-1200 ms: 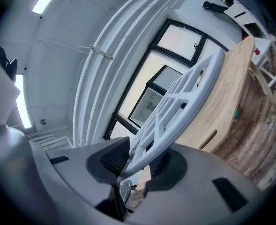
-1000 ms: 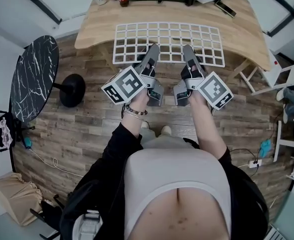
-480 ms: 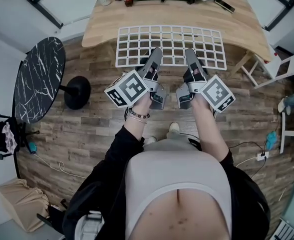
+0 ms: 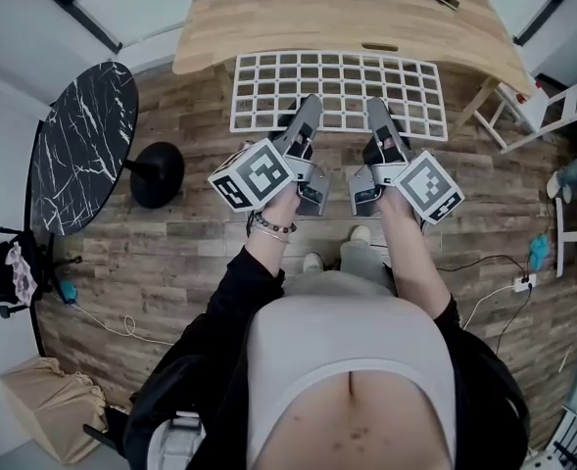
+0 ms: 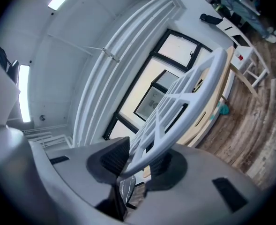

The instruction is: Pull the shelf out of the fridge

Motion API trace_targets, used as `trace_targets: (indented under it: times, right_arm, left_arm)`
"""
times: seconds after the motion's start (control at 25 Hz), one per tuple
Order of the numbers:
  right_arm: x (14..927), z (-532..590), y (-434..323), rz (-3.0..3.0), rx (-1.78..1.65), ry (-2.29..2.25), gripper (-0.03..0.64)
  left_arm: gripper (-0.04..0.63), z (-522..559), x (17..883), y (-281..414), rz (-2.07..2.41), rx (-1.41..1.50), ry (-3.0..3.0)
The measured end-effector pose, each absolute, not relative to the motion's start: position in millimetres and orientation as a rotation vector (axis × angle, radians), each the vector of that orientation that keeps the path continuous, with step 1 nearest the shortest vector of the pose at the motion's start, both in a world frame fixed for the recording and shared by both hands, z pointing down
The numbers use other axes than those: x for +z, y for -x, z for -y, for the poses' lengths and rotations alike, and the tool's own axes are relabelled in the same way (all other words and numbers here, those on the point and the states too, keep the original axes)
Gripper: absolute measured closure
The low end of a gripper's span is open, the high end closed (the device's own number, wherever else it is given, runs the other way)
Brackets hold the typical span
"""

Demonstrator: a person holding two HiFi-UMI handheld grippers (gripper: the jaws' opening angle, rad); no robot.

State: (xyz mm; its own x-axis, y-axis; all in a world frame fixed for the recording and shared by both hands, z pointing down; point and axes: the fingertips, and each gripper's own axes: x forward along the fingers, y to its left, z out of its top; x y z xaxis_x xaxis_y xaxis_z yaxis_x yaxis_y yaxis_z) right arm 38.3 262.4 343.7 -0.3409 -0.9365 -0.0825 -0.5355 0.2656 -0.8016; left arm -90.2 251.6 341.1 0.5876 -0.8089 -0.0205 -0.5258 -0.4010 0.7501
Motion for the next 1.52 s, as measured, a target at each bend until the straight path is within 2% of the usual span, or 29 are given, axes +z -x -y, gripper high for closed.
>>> trace_targets:
  times: [0.32,0.8,1.52]
  right_arm:
    - [336.7,-278.8,-27.5,-2.005,-0.900,1.294,0.499]
    - [333.5,-286.7,-55.9,-2.035,-0.890,1.296,0.499]
    - [335.6,-290.3,-54.7,-2.051,-0.872,1.306,0.494]
  left_arm:
    - [0.474,-271.4,334.3,101.8,1.078,-0.530,-2.113]
    - [0.474,-282.5,332.1,72.8,1.105,-0.536,-2.107]
    - [0.474,-283.5,331.2,73.9,1.110,-0.521,-2.121]
